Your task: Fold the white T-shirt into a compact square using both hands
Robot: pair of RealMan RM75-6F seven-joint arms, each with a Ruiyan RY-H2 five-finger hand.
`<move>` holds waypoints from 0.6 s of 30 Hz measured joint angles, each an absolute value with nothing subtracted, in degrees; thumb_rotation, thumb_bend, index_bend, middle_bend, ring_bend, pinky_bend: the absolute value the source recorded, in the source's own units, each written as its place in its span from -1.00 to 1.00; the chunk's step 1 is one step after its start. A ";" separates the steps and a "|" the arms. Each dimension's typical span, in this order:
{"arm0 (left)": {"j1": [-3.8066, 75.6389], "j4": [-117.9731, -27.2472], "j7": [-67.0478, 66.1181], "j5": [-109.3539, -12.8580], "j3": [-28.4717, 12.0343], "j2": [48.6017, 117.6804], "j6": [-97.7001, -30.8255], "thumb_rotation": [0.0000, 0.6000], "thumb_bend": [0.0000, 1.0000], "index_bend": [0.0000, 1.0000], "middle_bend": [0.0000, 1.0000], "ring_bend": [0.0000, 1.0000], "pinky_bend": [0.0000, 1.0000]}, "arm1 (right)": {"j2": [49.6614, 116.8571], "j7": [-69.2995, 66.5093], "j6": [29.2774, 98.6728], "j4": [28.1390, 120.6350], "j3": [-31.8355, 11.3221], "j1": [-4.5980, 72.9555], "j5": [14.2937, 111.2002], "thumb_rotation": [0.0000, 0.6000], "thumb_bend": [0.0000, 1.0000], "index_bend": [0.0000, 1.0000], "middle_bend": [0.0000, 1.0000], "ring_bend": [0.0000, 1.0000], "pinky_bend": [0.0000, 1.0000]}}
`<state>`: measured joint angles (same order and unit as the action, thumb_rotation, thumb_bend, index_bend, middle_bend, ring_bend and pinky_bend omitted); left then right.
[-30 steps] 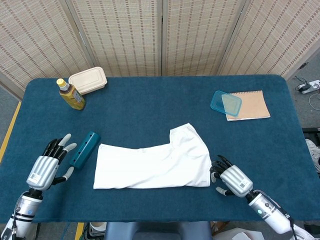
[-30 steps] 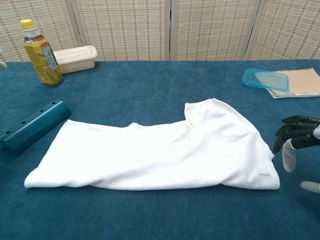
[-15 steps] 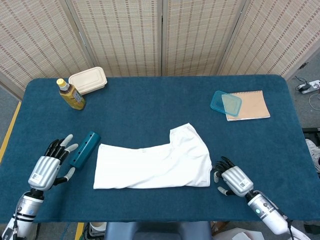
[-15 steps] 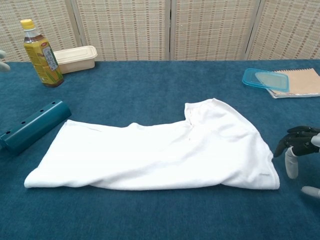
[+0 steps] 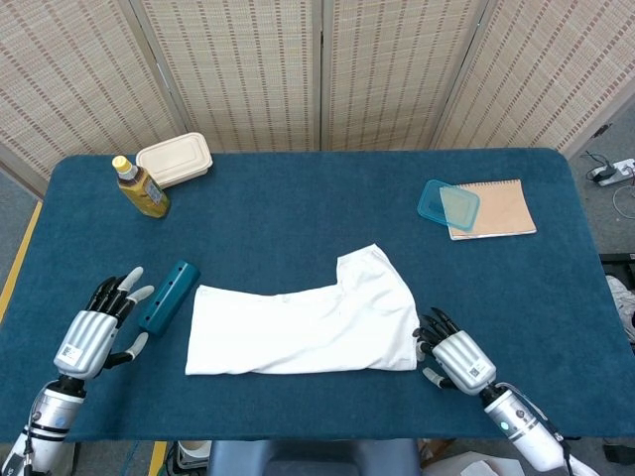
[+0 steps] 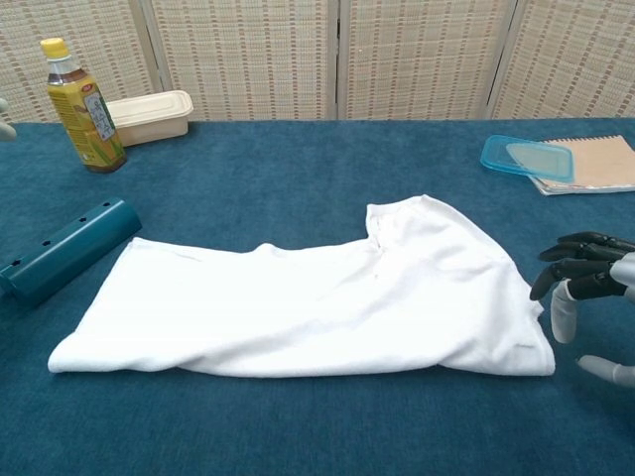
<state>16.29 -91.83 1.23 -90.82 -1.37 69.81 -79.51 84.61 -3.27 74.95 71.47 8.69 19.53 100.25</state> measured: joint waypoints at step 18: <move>16.01 -92.24 4.04 -90.52 -0.95 68.78 -78.86 1.00 -0.25 -0.61 -1.00 -1.00 -1.00 | 87.10 1.35 68.63 71.06 8.43 22.53 100.90 1.00 -0.49 0.00 -0.44 -0.82 -1.00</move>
